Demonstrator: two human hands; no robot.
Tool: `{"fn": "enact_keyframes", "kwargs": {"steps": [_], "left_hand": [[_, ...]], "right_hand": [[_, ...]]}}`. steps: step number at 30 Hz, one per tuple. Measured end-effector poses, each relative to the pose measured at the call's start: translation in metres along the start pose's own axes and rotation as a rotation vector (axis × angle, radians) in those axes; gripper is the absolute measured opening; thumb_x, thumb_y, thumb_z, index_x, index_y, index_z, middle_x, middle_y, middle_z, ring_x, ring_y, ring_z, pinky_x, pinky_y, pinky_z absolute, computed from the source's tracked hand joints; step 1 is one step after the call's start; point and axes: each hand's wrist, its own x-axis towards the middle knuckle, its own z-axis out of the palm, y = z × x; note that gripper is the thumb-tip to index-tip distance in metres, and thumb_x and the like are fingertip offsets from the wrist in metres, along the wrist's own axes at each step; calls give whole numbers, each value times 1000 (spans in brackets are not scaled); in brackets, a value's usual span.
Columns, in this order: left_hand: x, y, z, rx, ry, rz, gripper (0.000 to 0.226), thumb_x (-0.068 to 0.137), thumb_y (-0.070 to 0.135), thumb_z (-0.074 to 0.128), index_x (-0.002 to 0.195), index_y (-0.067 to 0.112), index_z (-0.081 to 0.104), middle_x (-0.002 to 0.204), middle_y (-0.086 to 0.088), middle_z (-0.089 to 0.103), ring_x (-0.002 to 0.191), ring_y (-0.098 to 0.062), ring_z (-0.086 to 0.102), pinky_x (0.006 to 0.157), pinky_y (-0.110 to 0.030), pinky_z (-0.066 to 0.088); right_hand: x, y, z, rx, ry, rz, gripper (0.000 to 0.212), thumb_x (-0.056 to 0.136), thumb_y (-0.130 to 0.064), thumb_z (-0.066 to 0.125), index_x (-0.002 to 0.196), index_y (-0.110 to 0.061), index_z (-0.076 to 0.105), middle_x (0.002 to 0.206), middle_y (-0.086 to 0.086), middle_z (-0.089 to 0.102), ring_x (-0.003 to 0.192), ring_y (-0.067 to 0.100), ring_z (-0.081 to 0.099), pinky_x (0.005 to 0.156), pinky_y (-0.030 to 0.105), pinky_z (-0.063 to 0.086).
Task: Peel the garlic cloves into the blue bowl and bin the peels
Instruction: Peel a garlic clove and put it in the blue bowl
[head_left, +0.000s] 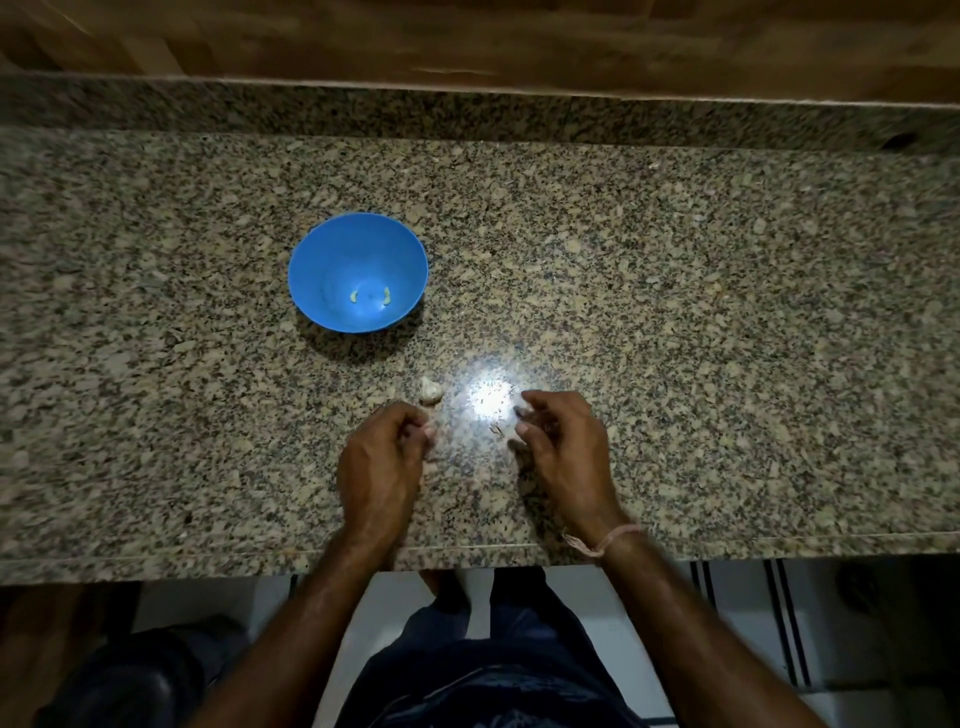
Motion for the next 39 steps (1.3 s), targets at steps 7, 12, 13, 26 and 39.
{"fn": "enact_keyframes", "kwargs": {"steps": [7, 12, 13, 26, 39], "left_hand": [[4, -30, 4, 38, -10, -29, 27, 90, 17, 77, 112, 24, 62, 106, 7, 55, 91, -10, 59, 70, -27, 46], [-28, -12, 21, 102, 43, -10, 37, 89, 20, 78, 117, 23, 54, 112, 5, 50, 93, -14, 54, 65, -30, 43], [-31, -8, 24, 93, 34, -19, 34, 89, 19, 77, 115, 23, 55, 111, 5, 51, 91, -11, 54, 63, -28, 40], [-32, 46, 65, -909, -28, -753, 19, 106, 20, 56, 108, 7, 70, 100, -7, 74, 89, -17, 71, 75, -25, 57], [-28, 74, 80, -1490, 139, -1060, 28, 110, 20, 45, 91, 7, 62, 77, -6, 67, 60, -11, 66, 51, -22, 56]], "right_hand": [[1, 11, 9, -404, -126, -166, 61, 86, -3, 81, 141, -9, 57, 118, -6, 44, 110, 16, 44, 88, 3, 36], [-3, 10, 32, -419, -110, -275, 35, 89, -8, 78, 123, -14, 70, 113, -3, 59, 103, 11, 48, 83, 15, 46], [-2, 11, 34, -410, -84, -289, 26, 91, -7, 76, 116, -15, 73, 108, -4, 60, 100, 12, 51, 79, 24, 50], [19, 17, 14, -332, -162, -261, 28, 86, 10, 57, 87, -18, 56, 86, -2, 57, 80, 18, 50, 65, 34, 40], [24, -10, -36, 83, -349, -140, 12, 91, -5, 77, 92, -16, 78, 85, -6, 78, 81, 7, 75, 77, 34, 65]]}}
